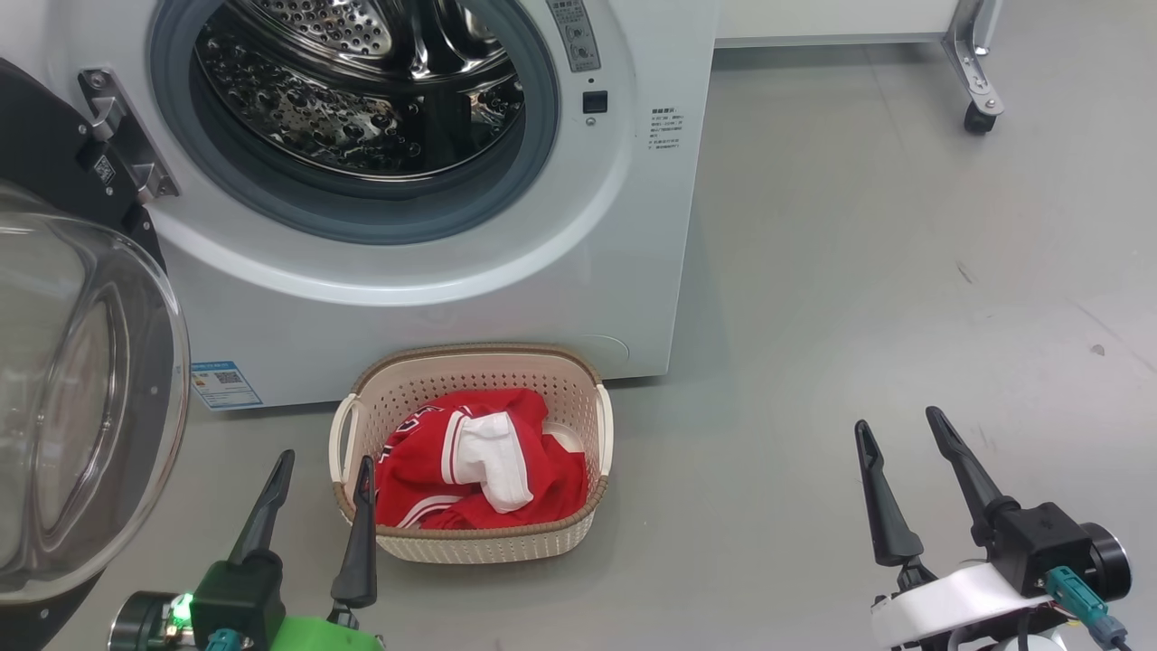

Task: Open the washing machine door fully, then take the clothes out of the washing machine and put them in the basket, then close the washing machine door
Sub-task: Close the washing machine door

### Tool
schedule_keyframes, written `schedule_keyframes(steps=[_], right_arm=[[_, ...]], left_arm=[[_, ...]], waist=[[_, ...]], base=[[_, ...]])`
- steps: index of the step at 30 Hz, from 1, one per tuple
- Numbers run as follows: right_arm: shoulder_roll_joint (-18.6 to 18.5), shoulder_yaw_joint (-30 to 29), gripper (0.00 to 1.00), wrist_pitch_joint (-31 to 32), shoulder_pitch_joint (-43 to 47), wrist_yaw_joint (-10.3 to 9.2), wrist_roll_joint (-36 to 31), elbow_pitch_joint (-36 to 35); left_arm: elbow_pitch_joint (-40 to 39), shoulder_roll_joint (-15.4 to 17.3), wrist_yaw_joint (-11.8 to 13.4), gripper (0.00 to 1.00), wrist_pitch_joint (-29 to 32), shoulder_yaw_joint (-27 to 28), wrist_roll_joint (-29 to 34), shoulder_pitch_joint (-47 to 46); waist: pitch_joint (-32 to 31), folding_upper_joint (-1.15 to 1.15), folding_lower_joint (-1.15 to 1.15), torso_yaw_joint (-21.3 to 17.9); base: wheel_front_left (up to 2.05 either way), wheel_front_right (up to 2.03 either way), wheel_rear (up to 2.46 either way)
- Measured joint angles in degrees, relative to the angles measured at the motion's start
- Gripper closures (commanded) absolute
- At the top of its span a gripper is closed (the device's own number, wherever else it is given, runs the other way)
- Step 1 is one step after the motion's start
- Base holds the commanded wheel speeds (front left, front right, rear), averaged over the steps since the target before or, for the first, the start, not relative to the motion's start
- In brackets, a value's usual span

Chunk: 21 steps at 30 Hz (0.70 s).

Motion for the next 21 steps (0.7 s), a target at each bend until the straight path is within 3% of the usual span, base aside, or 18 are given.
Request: schedule_keyframes(steps=[12, 21], right_arm=[[-0.32, -0.81, 0.0, 0.01, 0.26, -0.55, 0.03, -0.7], [-1.23, -1.97, 0.0, 0.01, 1.02, -0.99, 0.25, -1.74]], left_arm=[[-0.44, -0.01, 0.04, 0.0, 0.21, -0.88, 0.02, 0.02], [-0.55, -0.03, 0.04, 0.0, 0.42, -1.59, 0.62, -0.09]], waist=[[0.17, 0.0, 0.0, 0.84], [1.31, 0.0, 0.0, 4.27]], base=[[0.0, 0.0, 0.0], [0.0, 0.0, 0.0]])
